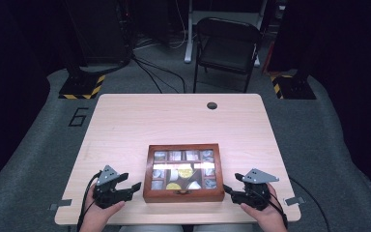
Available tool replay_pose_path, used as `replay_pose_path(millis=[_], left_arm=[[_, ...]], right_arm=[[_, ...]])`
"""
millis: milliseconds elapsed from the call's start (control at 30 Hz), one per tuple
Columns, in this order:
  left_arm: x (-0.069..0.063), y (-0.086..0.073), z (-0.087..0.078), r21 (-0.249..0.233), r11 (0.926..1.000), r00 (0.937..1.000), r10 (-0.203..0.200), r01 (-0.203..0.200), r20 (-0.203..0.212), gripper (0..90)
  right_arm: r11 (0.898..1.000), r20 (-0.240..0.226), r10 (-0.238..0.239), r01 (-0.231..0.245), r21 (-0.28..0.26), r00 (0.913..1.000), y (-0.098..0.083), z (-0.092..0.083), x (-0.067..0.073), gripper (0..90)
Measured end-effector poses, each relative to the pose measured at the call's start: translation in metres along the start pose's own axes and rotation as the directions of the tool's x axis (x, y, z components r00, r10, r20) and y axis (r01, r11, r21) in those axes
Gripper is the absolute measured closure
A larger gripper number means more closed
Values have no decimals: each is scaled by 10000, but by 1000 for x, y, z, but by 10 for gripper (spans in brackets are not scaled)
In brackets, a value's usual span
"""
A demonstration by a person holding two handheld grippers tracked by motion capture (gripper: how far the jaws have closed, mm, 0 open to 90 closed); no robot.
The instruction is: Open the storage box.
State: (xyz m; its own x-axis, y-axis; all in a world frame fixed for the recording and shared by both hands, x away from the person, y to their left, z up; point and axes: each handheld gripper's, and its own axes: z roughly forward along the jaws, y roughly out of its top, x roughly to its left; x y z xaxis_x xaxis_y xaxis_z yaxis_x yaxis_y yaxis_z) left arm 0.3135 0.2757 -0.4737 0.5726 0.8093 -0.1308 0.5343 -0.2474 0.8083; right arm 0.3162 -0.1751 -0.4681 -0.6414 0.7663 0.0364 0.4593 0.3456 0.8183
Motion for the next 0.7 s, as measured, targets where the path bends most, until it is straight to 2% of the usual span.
replay_pose_path(millis=[133,433,600,700], left_arm=[[-4,-1,-1,27,9999,9999,152,-152,78,337],[-14,-3,-5,-84,9998,9996,190,-188,229,339],[-17,-4,-5,-22,9998,9993,192,-191,330,341],[-16,-4,-4,22,9997,9991,243,-244,342,341]], right_arm=[[10000,-187,-63,64,72,9998,-2,0,5,360],[9986,-622,-411,431,304,9972,-4,3,17,374],[9973,-797,-548,584,438,9953,-6,4,18,403],[9973,-910,-454,504,535,9948,-6,5,17,425]])
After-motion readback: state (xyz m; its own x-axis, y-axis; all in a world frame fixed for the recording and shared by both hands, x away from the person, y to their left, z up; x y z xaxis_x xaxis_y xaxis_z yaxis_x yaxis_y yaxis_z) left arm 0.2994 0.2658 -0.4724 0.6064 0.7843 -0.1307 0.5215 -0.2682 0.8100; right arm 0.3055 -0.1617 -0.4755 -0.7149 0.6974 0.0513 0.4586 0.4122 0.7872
